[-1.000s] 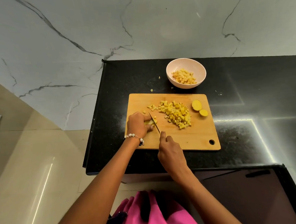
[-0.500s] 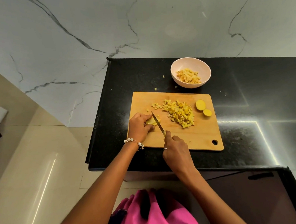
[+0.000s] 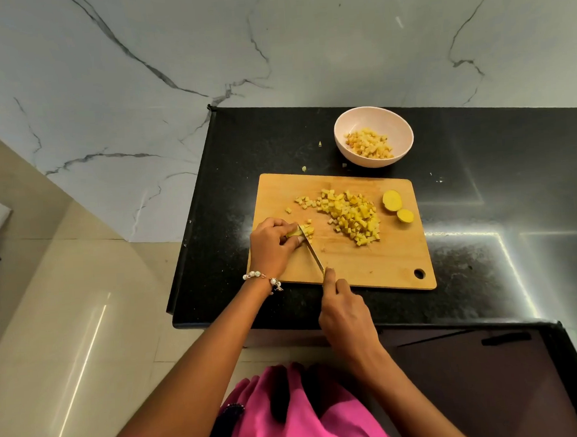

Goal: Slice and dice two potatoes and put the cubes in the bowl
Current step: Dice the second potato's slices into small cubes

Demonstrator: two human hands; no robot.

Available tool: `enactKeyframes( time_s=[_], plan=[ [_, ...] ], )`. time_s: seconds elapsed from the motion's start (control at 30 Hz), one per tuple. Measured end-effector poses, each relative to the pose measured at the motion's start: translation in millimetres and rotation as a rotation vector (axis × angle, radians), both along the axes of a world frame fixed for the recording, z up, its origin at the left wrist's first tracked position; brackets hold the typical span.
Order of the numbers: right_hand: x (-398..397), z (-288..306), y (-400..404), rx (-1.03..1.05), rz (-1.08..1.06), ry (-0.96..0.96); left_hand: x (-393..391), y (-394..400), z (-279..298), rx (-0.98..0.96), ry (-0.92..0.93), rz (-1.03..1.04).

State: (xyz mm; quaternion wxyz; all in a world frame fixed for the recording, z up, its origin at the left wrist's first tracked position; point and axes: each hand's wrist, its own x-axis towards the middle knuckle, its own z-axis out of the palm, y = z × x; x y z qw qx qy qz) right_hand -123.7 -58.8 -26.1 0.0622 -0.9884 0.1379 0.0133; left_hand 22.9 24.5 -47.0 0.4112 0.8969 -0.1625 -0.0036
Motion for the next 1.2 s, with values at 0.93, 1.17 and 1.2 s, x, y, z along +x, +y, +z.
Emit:
enactKeyframes(
  time_s=[0.93,1.17,1.2],
  plan=[
    [0.9,8.1,6.7,0.038,0.048,0.059,-3.9,3.8,-5.9,-0.128,-0.040,0.088],
    [12.7,8.4,-4.0,0.130,0.020,0.014,-6.0,5.8,-4.1,-0.150,-0.003,0.089],
    [12.1,8.3,-5.6,0.160,0.005,0.005,-6.1,6.6,-3.1,-0.149,0.008,0.082]
  ],
)
